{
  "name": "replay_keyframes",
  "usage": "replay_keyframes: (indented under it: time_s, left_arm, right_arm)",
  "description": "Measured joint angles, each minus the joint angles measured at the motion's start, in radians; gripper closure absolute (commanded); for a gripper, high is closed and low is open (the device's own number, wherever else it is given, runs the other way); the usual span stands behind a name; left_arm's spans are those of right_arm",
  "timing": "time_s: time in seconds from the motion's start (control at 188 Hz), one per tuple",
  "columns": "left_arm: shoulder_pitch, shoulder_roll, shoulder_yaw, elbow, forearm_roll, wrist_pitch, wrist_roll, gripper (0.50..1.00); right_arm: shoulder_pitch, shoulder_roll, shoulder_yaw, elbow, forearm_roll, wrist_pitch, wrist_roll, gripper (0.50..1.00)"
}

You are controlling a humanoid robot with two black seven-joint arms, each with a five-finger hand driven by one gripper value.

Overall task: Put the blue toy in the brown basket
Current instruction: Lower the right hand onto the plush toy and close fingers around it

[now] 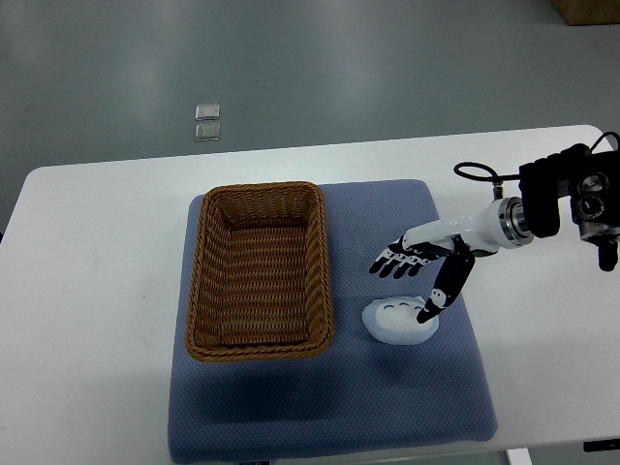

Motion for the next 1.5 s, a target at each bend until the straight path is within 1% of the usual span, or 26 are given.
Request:
replay_keyframes:
  time_s: [0.42, 0.846, 0.899, 0.926, 0.953, 0.969, 1.011, 1.027, 1.033, 1.038, 1.043, 1.048, 1.054, 1.059, 1.064, 1.07, 1.075, 1.08, 1.086, 1.091, 1.096, 1.102, 1.166, 1.288, 1.384, 1.501]
  left_arm:
    - [0.000, 0.000, 0.000, -0.002, 0.000, 0.000, 0.000, 0.500]
    - [0.000, 0.000, 0.000, 0.002, 0.000, 0.000, 0.000, 0.500]
    - [0.000, 0.000, 0.000, 0.002, 0.000, 0.000, 0.000, 0.500]
    - [0.000, 0.000, 0.000, 0.002, 0.000, 0.000, 0.000, 0.500]
    - [0.000, 0.000, 0.000, 0.002, 0.000, 0.000, 0.000, 0.500]
    - [0.000, 0.000, 0.000, 0.002, 0.000, 0.000, 0.000, 0.500]
    - [0.000, 0.000, 0.000, 0.002, 0.000, 0.000, 0.000, 0.500]
    - [0.000, 0.000, 0.000, 0.002, 0.000, 0.000, 0.000, 0.500]
    - [0.000, 0.000, 0.000, 0.002, 0.000, 0.000, 0.000, 0.500]
    - [0.000, 0.000, 0.000, 0.002, 0.000, 0.000, 0.000, 0.500]
    - [0.000, 0.000, 0.000, 0.002, 0.000, 0.000, 0.000, 0.500]
    - [0.000, 0.000, 0.000, 0.002, 0.000, 0.000, 0.000, 0.500]
    - [0.000, 0.000, 0.000, 0.002, 0.000, 0.000, 0.000, 0.500]
    - [0.000, 0.000, 0.000, 0.002, 0.000, 0.000, 0.000, 0.500]
    - [0.000, 0.000, 0.000, 0.002, 0.000, 0.000, 0.000, 0.500]
    - [0.000, 0.000, 0.000, 0.002, 0.000, 0.000, 0.000, 0.500]
    - [0.000, 0.000, 0.000, 0.002, 0.000, 0.000, 0.000, 0.500]
    - [0.000, 0.000, 0.000, 0.002, 0.000, 0.000, 0.000, 0.500]
    - [0.000, 0.000, 0.000, 0.002, 0.000, 0.000, 0.000, 0.500]
    - [0.000, 0.000, 0.000, 0.002, 0.000, 0.000, 0.000, 0.500]
    - [0.000, 0.000, 0.000, 0.002, 0.000, 0.000, 0.000, 0.500]
    - [0.000, 0.000, 0.000, 0.002, 0.000, 0.000, 0.000, 0.500]
    - [0.001, 0.000, 0.000, 0.002, 0.000, 0.000, 0.000, 0.500]
    - [0.001, 0.000, 0.000, 0.003, 0.000, 0.000, 0.000, 0.500]
    - [0.001, 0.000, 0.000, 0.004, 0.000, 0.001, 0.000, 0.500]
    - [0.001, 0.000, 0.000, 0.004, 0.000, 0.001, 0.000, 0.500]
  right_arm:
    - [-0.107, 0.013, 0.052, -0.023, -0.012, -0.002, 0.000, 0.597]
    - [-0.210, 0.063, 0.096, -0.082, -0.034, -0.042, 0.000, 0.615]
    - [-0.220, 0.069, 0.097, -0.086, -0.047, -0.048, 0.000, 0.638]
    - [-0.225, 0.071, 0.097, -0.087, -0.052, -0.050, 0.000, 0.664]
    - [-0.229, 0.072, 0.097, -0.089, -0.055, -0.052, 0.000, 0.681]
    - [-0.230, 0.073, 0.097, -0.090, -0.057, -0.052, 0.000, 0.701]
    - [-0.234, 0.074, 0.097, -0.092, -0.060, -0.054, 0.000, 0.720]
    - [-0.235, 0.075, 0.097, -0.093, -0.061, -0.054, 0.000, 0.742]
    - [-0.235, 0.075, 0.097, -0.093, -0.061, -0.054, 0.000, 0.742]
    - [-0.236, 0.075, 0.097, -0.094, -0.061, -0.054, 0.000, 0.754]
    - [-0.236, 0.075, 0.097, -0.094, -0.062, -0.054, 0.000, 0.754]
    - [-0.237, 0.075, 0.097, -0.095, -0.062, -0.054, 0.000, 0.771]
    - [-0.237, 0.075, 0.097, -0.095, -0.062, -0.054, 0.000, 0.771]
    - [-0.237, 0.075, 0.097, -0.096, -0.062, -0.054, 0.000, 0.789]
    - [-0.238, 0.075, 0.097, -0.096, -0.063, -0.054, 0.000, 0.789]
    - [-0.238, 0.075, 0.097, -0.096, -0.063, -0.054, 0.000, 0.805]
    - [-0.238, 0.075, 0.097, -0.097, -0.063, -0.054, 0.000, 0.805]
    - [-0.238, 0.075, 0.097, -0.097, -0.063, -0.054, 0.000, 0.824]
    - [-0.239, 0.075, 0.097, -0.097, -0.063, -0.054, 0.000, 0.824]
    - [-0.239, 0.075, 0.097, -0.098, -0.063, -0.055, 0.000, 0.840]
    - [-0.239, 0.075, 0.097, -0.098, -0.063, -0.055, 0.000, 0.840]
    - [-0.239, 0.075, 0.097, -0.098, -0.064, -0.055, 0.000, 0.854]
    - [-0.241, 0.077, 0.097, -0.102, -0.067, -0.057, 0.000, 0.916]
    - [-0.242, 0.083, 0.097, -0.110, -0.107, -0.077, 0.000, 0.932]
    - [-0.243, 0.080, 0.096, -0.114, -0.135, -0.091, 0.002, 0.932]
    - [-0.228, 0.057, 0.096, -0.115, -0.138, -0.089, 0.004, 0.930]
